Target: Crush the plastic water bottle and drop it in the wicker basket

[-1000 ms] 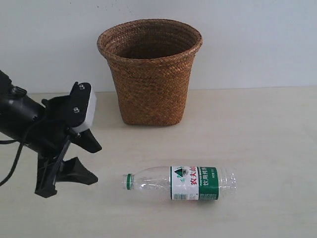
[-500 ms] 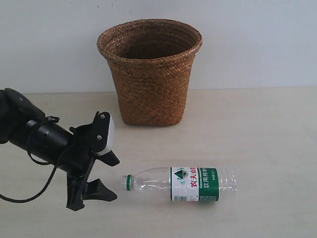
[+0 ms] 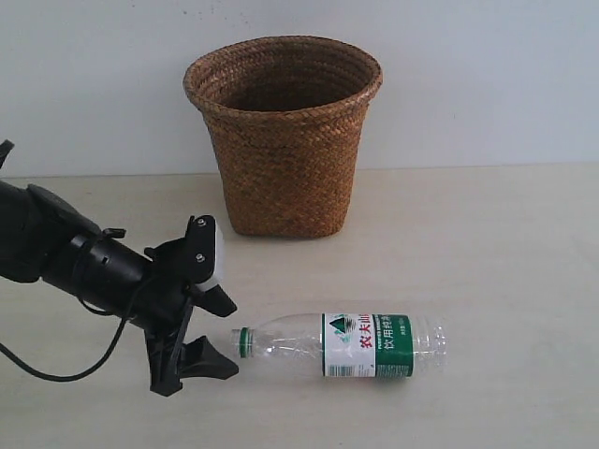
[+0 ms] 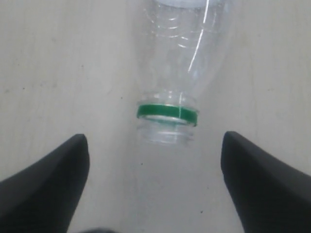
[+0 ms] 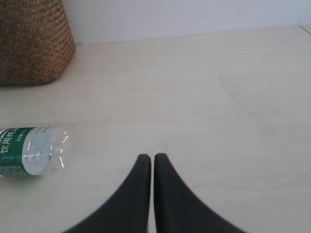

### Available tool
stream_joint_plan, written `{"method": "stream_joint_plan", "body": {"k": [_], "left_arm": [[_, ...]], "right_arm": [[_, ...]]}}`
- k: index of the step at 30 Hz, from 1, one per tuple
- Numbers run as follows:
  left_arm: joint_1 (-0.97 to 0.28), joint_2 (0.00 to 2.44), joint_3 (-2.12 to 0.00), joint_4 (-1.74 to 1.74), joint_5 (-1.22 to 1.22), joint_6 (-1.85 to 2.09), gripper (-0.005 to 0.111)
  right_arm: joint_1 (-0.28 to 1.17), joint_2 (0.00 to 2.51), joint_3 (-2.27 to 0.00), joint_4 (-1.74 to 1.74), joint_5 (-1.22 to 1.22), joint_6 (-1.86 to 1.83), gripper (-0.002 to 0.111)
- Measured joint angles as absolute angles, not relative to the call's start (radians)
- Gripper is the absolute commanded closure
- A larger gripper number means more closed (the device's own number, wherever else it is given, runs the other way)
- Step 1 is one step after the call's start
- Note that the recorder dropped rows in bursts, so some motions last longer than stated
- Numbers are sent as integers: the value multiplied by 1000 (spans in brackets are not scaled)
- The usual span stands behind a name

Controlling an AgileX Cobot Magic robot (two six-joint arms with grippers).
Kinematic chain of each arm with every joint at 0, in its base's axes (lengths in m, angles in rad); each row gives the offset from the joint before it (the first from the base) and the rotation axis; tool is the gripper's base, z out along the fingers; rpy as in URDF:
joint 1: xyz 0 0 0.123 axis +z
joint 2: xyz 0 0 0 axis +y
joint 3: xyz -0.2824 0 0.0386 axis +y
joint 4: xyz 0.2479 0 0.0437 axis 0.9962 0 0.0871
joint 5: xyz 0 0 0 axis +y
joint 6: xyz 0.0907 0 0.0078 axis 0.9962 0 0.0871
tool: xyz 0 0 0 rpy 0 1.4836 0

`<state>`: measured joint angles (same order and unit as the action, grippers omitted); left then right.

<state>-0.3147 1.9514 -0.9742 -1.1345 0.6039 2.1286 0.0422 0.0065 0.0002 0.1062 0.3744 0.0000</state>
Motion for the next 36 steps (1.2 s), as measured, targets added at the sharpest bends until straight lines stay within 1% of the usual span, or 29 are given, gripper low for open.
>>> {"method": "stream_joint_plan", "body": {"k": [6, 14, 15, 17, 19, 27, 36], "left_arm": [[-364, 1951, -974, -1150, 601, 2129, 37], [-368, 1951, -974, -1154, 581, 2129, 38], [-368, 1951, -974, -1154, 581, 2129, 40], [-368, 1951, -974, -1156, 581, 2129, 47], [-368, 1951, -974, -1156, 581, 2129, 67], [-368, 2006, -976, -1158, 586, 2129, 102], [-368, 2008, -976, -1167, 588, 2129, 103]], "right_arm": [[42, 6, 0, 106, 374, 0, 108], [42, 6, 0, 106, 374, 0, 108], [42, 6, 0, 106, 374, 0, 108], [42, 6, 0, 106, 374, 0, 108], [42, 6, 0, 106, 374, 0, 108], [42, 6, 0, 106, 374, 0, 108], [42, 6, 0, 106, 374, 0, 108]]}}
